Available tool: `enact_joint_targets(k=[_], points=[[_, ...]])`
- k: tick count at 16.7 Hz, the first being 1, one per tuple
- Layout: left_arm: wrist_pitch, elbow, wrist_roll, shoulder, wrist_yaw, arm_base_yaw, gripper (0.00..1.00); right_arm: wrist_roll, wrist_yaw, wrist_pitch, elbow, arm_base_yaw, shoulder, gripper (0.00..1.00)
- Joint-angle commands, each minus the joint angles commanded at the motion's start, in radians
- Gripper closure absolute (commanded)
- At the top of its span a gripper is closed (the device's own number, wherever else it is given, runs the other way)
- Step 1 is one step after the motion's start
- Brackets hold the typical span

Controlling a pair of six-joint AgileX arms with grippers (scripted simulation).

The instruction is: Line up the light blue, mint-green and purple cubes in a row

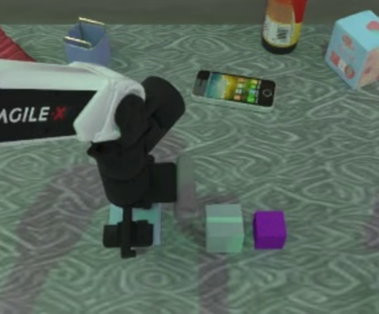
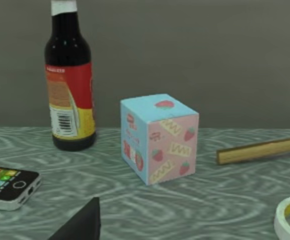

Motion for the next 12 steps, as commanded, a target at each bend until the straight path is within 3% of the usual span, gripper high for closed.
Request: enact_joint_targets(k=[9,12], points=[[0.0,0.0,0.0,0.0,0.0,0.0,0.02,0.0,0.0,0.0,0.0,0.0,0.0,0.0],[0.0,0.0,0.0,0.0,0.0,0.0,0.0,0.0,0.0,0.0,0.0,0.0,0.0,0.0]])
